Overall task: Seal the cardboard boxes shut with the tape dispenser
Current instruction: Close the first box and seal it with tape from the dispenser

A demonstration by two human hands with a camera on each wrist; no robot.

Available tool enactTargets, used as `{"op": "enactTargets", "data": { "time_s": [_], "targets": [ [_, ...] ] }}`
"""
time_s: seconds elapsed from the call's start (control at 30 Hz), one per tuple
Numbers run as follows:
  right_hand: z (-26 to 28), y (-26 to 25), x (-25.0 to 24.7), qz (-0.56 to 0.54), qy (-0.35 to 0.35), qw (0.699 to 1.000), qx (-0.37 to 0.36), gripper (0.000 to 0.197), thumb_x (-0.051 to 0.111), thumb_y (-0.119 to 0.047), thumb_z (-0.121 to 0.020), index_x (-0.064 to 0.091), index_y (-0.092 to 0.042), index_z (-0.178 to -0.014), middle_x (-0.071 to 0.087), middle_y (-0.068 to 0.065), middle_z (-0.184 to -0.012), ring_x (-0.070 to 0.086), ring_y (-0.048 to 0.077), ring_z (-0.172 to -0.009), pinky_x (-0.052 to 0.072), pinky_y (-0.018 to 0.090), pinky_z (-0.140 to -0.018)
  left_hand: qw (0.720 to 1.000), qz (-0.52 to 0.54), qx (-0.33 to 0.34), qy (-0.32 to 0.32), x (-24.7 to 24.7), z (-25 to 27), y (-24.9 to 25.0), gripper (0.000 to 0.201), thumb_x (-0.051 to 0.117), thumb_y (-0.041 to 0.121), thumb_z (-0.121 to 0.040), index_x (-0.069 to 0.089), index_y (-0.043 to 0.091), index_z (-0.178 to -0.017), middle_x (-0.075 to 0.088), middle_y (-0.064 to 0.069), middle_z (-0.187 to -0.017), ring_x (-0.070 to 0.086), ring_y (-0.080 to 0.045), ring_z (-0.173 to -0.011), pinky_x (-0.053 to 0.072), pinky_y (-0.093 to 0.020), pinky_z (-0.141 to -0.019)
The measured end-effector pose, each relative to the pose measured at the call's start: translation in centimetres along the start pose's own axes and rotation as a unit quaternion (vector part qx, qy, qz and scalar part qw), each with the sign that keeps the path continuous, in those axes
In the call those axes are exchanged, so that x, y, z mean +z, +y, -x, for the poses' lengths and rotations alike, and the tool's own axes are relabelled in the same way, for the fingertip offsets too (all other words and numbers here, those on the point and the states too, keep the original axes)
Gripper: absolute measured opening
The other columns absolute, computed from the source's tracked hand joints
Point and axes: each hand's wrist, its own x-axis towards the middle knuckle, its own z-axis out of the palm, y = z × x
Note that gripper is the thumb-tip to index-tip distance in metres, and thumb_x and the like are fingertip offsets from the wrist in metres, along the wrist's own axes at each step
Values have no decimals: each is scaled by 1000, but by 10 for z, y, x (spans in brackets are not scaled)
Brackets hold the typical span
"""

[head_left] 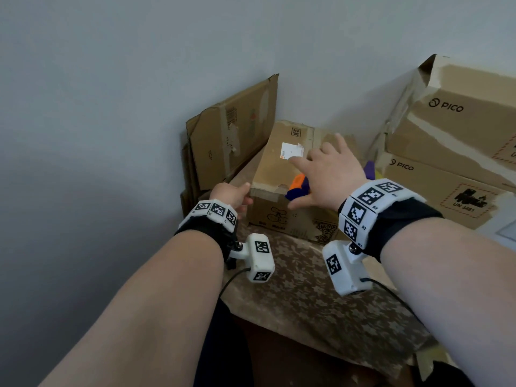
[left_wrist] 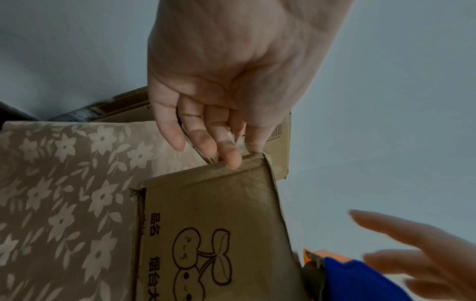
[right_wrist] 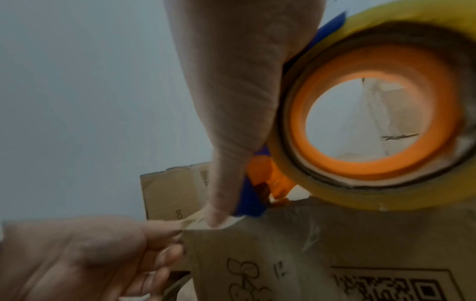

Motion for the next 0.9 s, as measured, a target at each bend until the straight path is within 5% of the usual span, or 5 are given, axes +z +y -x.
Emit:
{"op": "enactTargets", "data": {
  "time_s": [0.33,0.57,0.67,0.73,0.9],
  "targets": [
    [-14,-21,-2,62,-123,988,-67,86,61,-61,-81,8,-50,-147,40,2,-142,40,28,-126,44,42,-97,997,43,-34,-48,-5,2,-1,24,55,34,-95,64,12,-91,67,3,-76,55,-15,-64,52,-35,-75],
    [-19,-27,-5,56,-143,986,-56,80,54,-68,-81,13,-52,-147,39,1,-143,40,27,-126,43,42,-96,995,18,-48,-90,-13,1,0,26,52,34,-97,59,9,-91,66,-2,-76,54,-15,-62,48,-29,-66],
    [-19,-28,-7,43,-148,987,-54,79,53,-70,-79,16,-51,-146,39,2,-144,39,27,-127,42,43,-99,994,-20,-47,-100,-19,-3,-8,18,52,23,-97,61,7,-100,69,-10,-91,66,-22,-83,48,-24,-51],
    [-20,-28,-8,41,-153,986,-52,79,53,-71,-79,17,-51,-146,39,1,-144,39,26,-127,41,42,-98,996,-29,-26,-81,-22,-8,-14,31,50,19,-96,59,1,-120,66,-16,-117,64,-28,-108,52,-27,-63],
    [-23,-31,-9,27,-167,985,-37,83,54,-76,-73,22,-51,-146,42,-1,-141,40,25,-126,42,42,-98,989,112,26,-96,-27,-4,-3,49,33,37,-103,53,2,-130,57,-7,-131,53,-23,-122,42,-31,-97]
  ]
}}
